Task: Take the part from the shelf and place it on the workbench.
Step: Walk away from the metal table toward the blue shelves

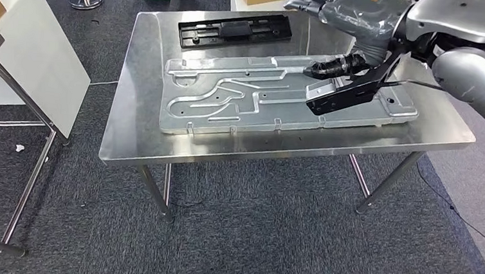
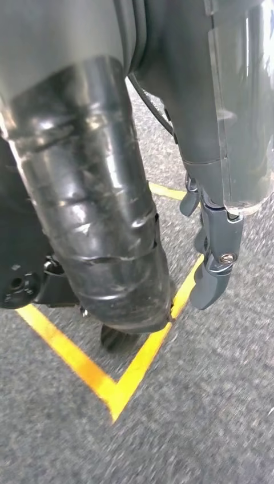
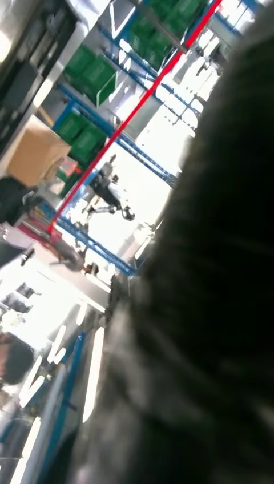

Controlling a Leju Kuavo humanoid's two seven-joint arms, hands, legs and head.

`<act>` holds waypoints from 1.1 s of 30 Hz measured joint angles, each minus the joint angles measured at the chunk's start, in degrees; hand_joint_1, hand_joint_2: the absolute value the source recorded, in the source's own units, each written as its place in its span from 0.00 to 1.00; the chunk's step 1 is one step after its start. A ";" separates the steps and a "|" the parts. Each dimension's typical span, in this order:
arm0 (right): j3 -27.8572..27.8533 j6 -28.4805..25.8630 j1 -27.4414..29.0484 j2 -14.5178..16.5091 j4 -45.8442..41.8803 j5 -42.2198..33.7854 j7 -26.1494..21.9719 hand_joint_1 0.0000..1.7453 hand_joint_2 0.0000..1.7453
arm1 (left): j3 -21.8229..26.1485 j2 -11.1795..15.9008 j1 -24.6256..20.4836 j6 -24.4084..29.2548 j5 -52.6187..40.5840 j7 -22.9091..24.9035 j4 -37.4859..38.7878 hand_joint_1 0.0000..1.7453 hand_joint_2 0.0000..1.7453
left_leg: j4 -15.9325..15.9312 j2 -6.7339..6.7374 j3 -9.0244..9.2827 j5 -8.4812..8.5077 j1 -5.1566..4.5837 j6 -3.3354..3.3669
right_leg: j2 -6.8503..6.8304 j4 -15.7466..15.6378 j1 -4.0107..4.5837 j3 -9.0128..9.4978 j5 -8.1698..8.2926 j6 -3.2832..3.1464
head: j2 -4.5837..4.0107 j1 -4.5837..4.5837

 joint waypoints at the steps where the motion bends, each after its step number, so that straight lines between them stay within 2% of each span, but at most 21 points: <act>1: 0.05 0.00 0.04 -0.01 0.00 0.00 -0.02 0.00 0.00 | 0.00 0.02 -0.03 0.01 0.00 0.01 -0.01 0.00 0.00 | 2.14 0.01 0.18 -0.04 0.16 -0.21 | 0.03 0.11 -0.03 -0.89 0.64 0.11 | 0.00 -0.01; 2: 0.11 0.00 0.09 -0.02 0.00 0.00 -0.04 0.00 0.00 | 0.01 0.06 -0.08 0.01 0.00 0.01 -0.01 0.00 0.00 | 2.37 0.02 1.28 1.12 0.27 -0.35 | 0.06 0.27 -0.09 -1.80 1.22 0.31 | 0.00 -0.02; 4: 0.16 -0.02 0.16 -0.05 -0.01 0.00 -0.07 0.00 0.00 | 0.02 0.15 -0.16 0.01 0.00 0.01 -0.02 0.00 0.00 | -2.92 0.03 6.26 3.71 0.36 -0.28 | 0.08 0.77 -0.24 -3.35 2.19 0.82 | 0.00 -0.02; 6: 0.16 -0.05 0.19 -0.20 -0.02 0.00 -0.07 0.00 0.00 | 0.03 0.23 -0.18 0.00 0.00 0.01 -0.02 0.00 0.00 | -10.76 -0.03 11.90 3.30 0.16 0.15 | 0.01 1.17 -0.26 -4.31 3.00 1.48 | 0.00 -0.03; 8: 0.16 -0.07 0.22 -0.33 -0.04 0.00 -0.07 0.00 0.00 | 0.07 0.27 -0.13 -0.04 0.00 0.00 -0.02 0.00 0.00 | -14.20 -0.13 13.78 2.50 -0.20 0.64 | -0.14 0.94 -0.32 -4.54 3.97 2.17 | 0.00 -0.01; 10: 0.16 -0.09 0.29 -0.40 -0.06 0.00 -0.08 0.00 0.00 | 0.14 0.25 -0.13 -0.08 0.00 0.00 -0.01 0.00 0.00 | -14.86 0.02 13.06 3.69 -0.10 1.49 | -0.10 0.66 -0.35 -4.81 4.31 2.84 | 0.00 0.02; 11: 0.17 -0.10 0.31 -0.50 -0.07 -0.01 -0.09 0.00 0.00 | 0.17 0.23 -0.21 -0.09 0.00 0.01 -0.01 0.00 0.00 | -15.22 0.19 12.69 4.39 0.02 2.11 | 0.08 1.47 -0.35 -5.26 3.12 3.04 | 0.00 0.05; 12: 0.17 -0.12 0.33 -0.60 -0.07 -0.03 -0.10 0.00 0.00 | 0.20 0.21 -0.26 -0.09 0.00 0.01 0.00 0.00 0.00 | -15.51 0.36 12.15 5.17 0.15 2.66 | 0.29 3.34 -0.36 -5.96 0.96 3.19 | -0.01 0.09; 14: 0.21 -0.15 0.45 -0.80 -0.07 -0.07 -0.13 0.00 0.00 | 0.25 0.19 -0.32 -0.09 -0.03 0.01 -0.01 0.00 0.00 | -15.32 0.52 10.77 6.36 0.09 3.21 | 0.59 10.28 -0.50 -7.86 -4.62 3.36 | -0.01 0.14; 15: 0.22 -0.16 0.59 -0.90 -0.07 -0.08 -0.13 0.00 0.00 | 0.27 0.19 -0.29 -0.09 -0.06 0.01 -0.01 0.00 0.00 | -15.05 0.55 9.87 6.84 0.05 3.19 | 0.63 13.89 -0.53 -8.58 -6.34 3.52 | -0.01 0.13; 16: 0.25 -0.17 0.74 -0.99 -0.06 -0.09 -0.13 0.00 0.00 | 0.29 0.19 -0.27 -0.09 -0.10 0.01 -0.01 0.00 0.00 | -14.67 0.58 8.92 7.29 0.01 3.14 | 0.63 16.31 -0.57 -8.65 -6.84 3.66 | 0.00 0.13; 17: 0.27 -0.17 0.85 -1.09 -0.06 -0.09 -0.13 0.00 0.00 | 0.31 0.19 -0.25 -0.09 -0.13 0.01 -0.01 0.00 0.00 | -14.22 0.61 7.94 7.66 0.01 3.04 | 0.63 16.85 -0.63 -7.82 -6.20 3.78 | 0.00 0.13; 19: 0.28 -0.19 0.89 -1.19 -0.06 -0.09 -0.13 0.00 0.00 | 0.33 0.19 -0.25 -0.10 -0.16 0.01 -0.01 0.00 0.00 | -13.12 0.61 6.17 8.20 0.08 2.71 | 0.63 11.92 -0.85 -3.39 -3.86 3.92 | 0.00 0.13; 21: 0.27 -0.21 0.90 -1.20 -0.08 -0.09 -0.13 0.00 0.00 | 0.34 0.19 -0.27 -0.11 -0.17 0.00 -0.01 0.00 0.00 | -12.24 0.52 4.89 8.74 0.01 2.09 | 0.78 5.29 -0.66 1.10 -3.87 3.69 | 0.00 0.12; 22: 0.27 -0.22 0.89 -1.21 -0.09 -0.09 -0.13 0.00 0.00 | 0.36 0.19 -0.26 -0.11 -0.20 -0.01 -0.02 0.00 0.00 | -12.04 0.46 4.55 9.12 -0.04 1.74 | 0.87 3.40 -0.48 2.10 -4.35 3.43 | 0.00 0.13; 24: 0.28 -0.24 0.92 -1.25 -0.11 -0.09 -0.13 0.00 0.00 | 0.44 0.19 -0.18 -0.11 -0.32 -0.02 -0.02 0.00 0.00 | -12.21 0.31 4.20 10.11 -0.15 1.02 | 0.90 2.87 -0.21 1.86 -3.95 2.58 | -0.01 0.11; 26: 0.31 -0.26 0.88 -1.24 -0.14 -0.10 -0.13 0.00 0.00 | 0.57 0.21 -0.14 -0.03 -0.46 -0.04 -0.02 0.00 0.00 | -11.60 0.20 3.54 9.27 -0.04 0.42 | 0.61 2.54 -0.40 1.05 -2.88 1.63 | 0.00 0.09; 28: 0.33 -0.30 0.82 -1.21 -0.17 -0.11 -0.13 0.00 0.00 | 0.65 0.19 -0.16 0.05 -0.55 -0.08 -0.01 0.00 0.00 | -7.32 0.17 2.05 4.33 0.18 -0.04 | 0.35 2.24 -0.55 -0.28 -1.45 0.67 | 0.00 0.04; 30: 0.34 -0.31 0.81 -1.20 -0.20 -0.11 -0.13 0.00 0.00 | 0.72 0.16 -0.15 0.06 -0.60 -0.10 -0.01 0.00 0.00 | 0.00 0.17 0.51 -1.02 0.25 -0.37 | 0.36 2.23 -0.38 -2.11 0.04 0.24 | 0.00 -0.02; 31: 0.35 -0.31 0.82 -1.20 -0.20 -0.11 -0.13 0.00 0.00 | 0.77 0.17 -0.16 0.06 -0.61 -0.10 -0.01 0.00 0.00 | 2.87 0.17 0.40 -1.88 0.26 -0.42 | 0.40 2.26 -0.29 -3.07 0.79 0.22 | 0.00 -0.02; 33: 0.37 -0.31 0.83 -1.20 -0.21 -0.11 -0.13 0.00 0.00 | 0.82 0.19 -0.23 0.06 -0.63 -0.12 -0.02 0.00 0.00 | 3.69 0.17 2.62 0.26 0.21 -0.20 | 0.49 2.36 -0.09 -4.96 2.31 0.34 | -0.01 -0.03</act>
